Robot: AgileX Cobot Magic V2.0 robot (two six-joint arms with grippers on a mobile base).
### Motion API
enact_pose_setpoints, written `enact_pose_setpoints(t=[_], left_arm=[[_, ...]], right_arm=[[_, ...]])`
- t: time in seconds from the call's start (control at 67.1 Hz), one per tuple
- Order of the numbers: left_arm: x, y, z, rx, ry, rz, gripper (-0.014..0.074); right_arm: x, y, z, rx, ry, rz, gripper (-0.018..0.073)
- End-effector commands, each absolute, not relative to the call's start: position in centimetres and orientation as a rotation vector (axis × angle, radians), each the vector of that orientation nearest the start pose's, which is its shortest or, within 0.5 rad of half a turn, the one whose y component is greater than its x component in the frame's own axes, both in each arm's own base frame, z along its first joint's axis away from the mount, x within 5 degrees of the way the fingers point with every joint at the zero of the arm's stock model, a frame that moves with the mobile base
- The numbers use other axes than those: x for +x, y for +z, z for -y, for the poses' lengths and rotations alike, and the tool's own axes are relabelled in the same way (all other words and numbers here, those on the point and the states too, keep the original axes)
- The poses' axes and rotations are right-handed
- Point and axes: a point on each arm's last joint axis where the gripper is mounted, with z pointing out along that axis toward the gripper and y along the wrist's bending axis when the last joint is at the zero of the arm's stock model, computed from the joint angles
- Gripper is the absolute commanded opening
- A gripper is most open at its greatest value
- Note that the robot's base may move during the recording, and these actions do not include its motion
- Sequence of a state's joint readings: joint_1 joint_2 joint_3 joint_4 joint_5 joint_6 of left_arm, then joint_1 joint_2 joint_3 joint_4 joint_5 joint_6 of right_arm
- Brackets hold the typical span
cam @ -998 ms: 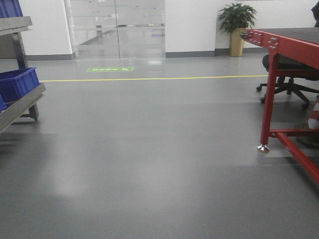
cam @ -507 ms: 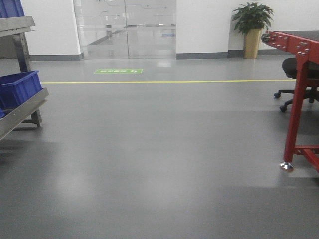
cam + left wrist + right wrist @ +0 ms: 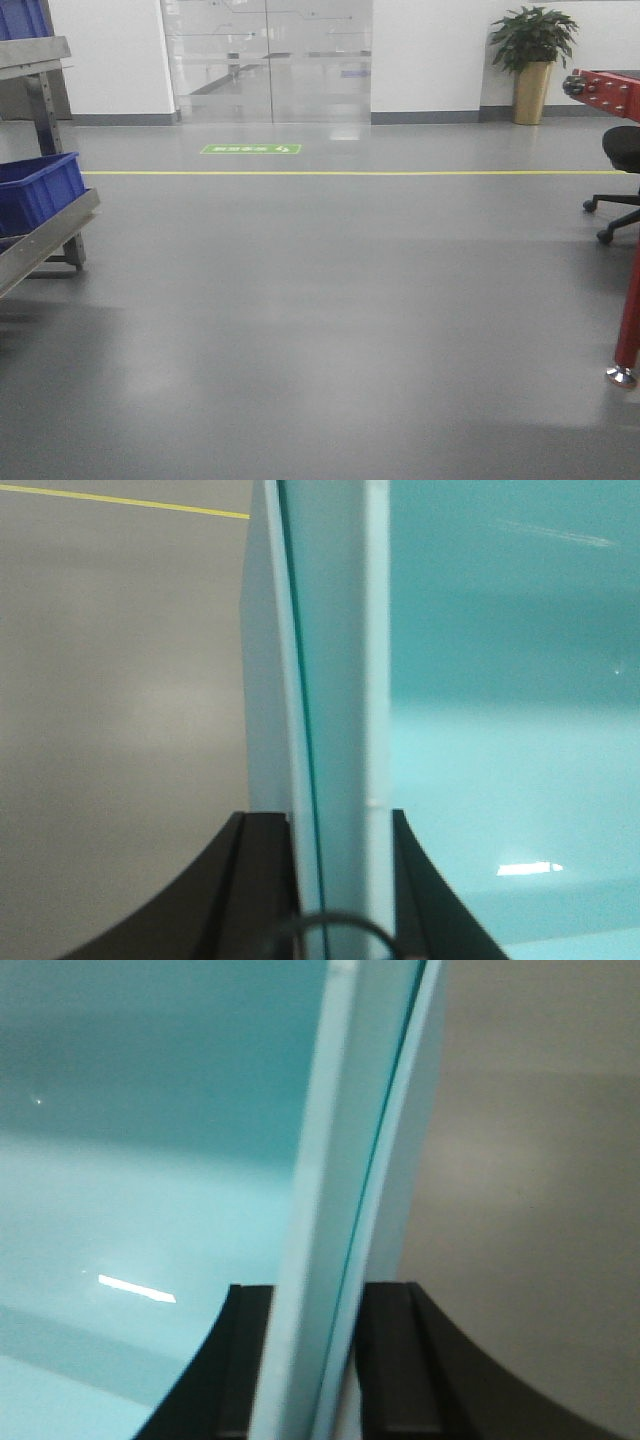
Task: Move two blue bins to right shelf middle
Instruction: 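Drive across the floor past the red workbench carrying the teal bin, then turn the base toward the roller shelf rack of blue bins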
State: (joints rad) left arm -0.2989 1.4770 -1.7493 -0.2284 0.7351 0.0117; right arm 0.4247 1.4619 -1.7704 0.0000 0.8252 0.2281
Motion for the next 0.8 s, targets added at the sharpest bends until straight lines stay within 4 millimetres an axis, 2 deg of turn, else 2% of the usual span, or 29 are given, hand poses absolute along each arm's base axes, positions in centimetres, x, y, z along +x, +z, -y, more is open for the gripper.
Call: enact_pose_setpoints(t=[0.0,0.79], left_arm=[[30.26,50.61,10.55,0.192,-0.473,-1.778,-0.0111],[30.26,50.61,10.55,0.192,-0.473,-1.778,-0.0111]], right_arm=[[27.9,50.22,-12.72,-0.214,0.433,-1.927,-0.0154],[27.9,50.22,-12.72,-0.214,0.433,-1.927,-0.0154]])
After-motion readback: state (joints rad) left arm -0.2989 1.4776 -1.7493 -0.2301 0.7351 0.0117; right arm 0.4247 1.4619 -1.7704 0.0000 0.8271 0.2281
